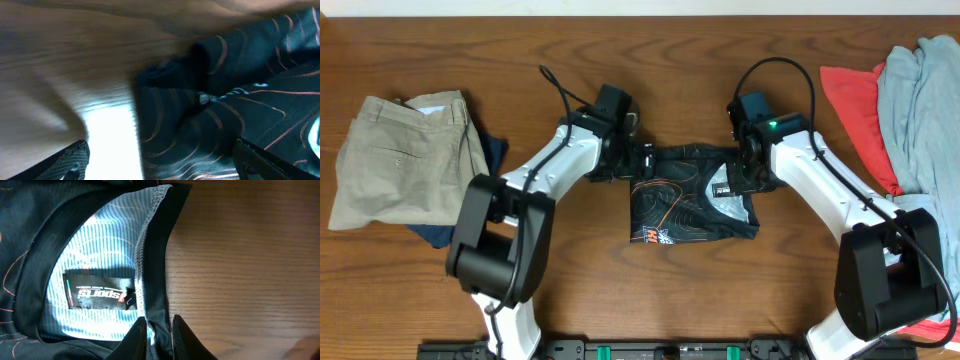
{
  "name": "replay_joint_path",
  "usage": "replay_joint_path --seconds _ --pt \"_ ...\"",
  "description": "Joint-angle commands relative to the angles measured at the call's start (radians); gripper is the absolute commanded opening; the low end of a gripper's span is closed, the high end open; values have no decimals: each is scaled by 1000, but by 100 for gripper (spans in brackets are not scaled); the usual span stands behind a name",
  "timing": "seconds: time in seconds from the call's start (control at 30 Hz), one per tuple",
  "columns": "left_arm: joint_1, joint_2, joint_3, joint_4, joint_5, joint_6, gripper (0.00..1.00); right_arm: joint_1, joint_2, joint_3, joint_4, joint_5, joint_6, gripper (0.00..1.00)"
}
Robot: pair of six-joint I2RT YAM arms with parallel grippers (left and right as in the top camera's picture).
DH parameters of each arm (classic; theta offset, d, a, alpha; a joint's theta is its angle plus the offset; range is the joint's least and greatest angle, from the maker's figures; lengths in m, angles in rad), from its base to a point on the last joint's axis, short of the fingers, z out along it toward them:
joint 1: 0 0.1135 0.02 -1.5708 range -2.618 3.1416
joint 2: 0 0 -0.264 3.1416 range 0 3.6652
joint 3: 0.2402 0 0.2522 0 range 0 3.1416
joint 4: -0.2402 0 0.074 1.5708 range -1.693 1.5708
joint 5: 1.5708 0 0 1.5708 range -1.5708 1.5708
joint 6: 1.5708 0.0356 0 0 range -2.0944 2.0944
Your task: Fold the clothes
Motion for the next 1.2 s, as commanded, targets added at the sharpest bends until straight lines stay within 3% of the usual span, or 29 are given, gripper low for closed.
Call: replay_joint_path --seconds 0.0,0.3,0.37,0.43,0.5,0.63,0.93,1.17 --pt "-5 51 -14 20 118 84 93 -6 -1 17 -2 10 -13 17" --pt "-50 132 -14 60 161 136 89 -6 -1 17 -2 10 -13 18" --pt "-60 143 -14 75 161 140 74 -6 -1 17 -3 10 -13 17" --pt "-67 146 -14 98 161 139 50 -6 -1 17 -5 10 -13 18" --pt "-69 147 -14 119 161 139 31 -6 -1 17 -5 10 -13 17" --pt "-66 147 -14 160 141 139 6 -6 -1 17 -5 10 -13 17" --pt "5 109 34 113 -267 138 6 -8 -1 17 -5 19 -13 17" --pt "153 -51 42 99 -446 139 6 -34 -1 17 -9 18 -13 16"
